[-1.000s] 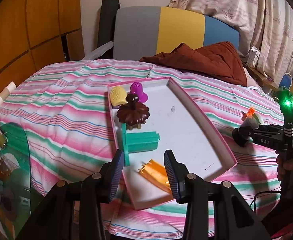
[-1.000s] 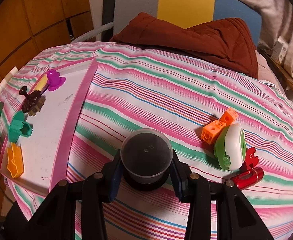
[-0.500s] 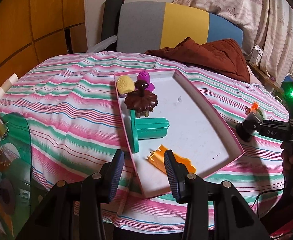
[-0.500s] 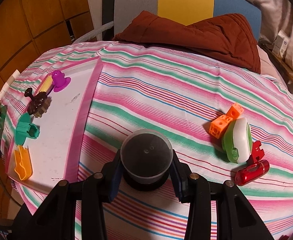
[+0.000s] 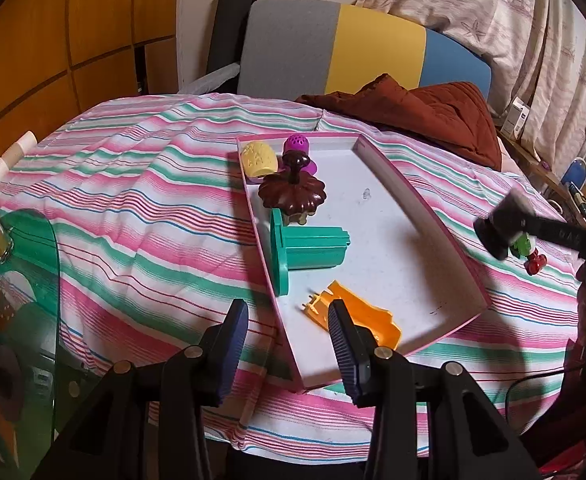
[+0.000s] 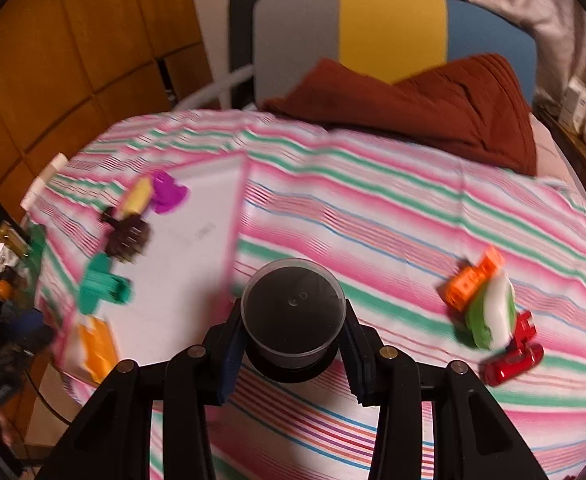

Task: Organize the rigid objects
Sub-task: 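Carry the dark cylinder cup toward the tray with the right tool, then lower the cylinder cup into the tray beside the brown piece and open the right tool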

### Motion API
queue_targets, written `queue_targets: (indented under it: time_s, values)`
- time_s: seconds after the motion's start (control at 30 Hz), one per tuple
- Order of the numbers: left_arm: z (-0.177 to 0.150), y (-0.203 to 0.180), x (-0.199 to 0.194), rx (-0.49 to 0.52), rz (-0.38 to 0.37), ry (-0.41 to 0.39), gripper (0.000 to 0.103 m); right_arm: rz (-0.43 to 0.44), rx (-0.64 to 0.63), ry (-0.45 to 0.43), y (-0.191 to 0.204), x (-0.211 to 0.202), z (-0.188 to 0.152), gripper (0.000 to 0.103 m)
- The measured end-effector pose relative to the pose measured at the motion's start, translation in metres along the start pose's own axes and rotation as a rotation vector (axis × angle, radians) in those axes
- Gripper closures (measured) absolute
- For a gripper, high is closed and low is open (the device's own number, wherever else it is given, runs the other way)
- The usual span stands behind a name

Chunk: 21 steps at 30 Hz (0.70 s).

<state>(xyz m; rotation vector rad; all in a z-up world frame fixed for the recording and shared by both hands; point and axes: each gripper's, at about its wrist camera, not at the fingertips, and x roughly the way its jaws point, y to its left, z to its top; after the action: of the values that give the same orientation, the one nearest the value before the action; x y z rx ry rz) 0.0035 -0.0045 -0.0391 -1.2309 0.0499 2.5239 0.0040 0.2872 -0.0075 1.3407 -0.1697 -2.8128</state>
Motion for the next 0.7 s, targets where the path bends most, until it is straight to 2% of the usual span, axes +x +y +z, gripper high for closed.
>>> queue_targets:
  time_s: [0.17,0.3,0.57,0.7]
  values:
    - [0.000,0.005,0.000,-0.021,-0.010,0.001,0.061,0.083,-0.069,-0.016,0.041,0.004,0.020,0.060]
    - [0.000,0.009,-0.002,-0.024,-0.013,-0.004,0.061,0.109,-0.127,0.001,0.075,0.025,0.031,0.060]
    - [0.000,0.016,-0.001,-0.034,0.008,0.002,0.061,0.084,-0.124,0.064,0.104,0.083,0.056,0.060]
    - [-0.001,0.019,0.003,-0.041,0.012,0.012,0.061,0.041,-0.148,0.110,0.121,0.114,0.067,0.059]
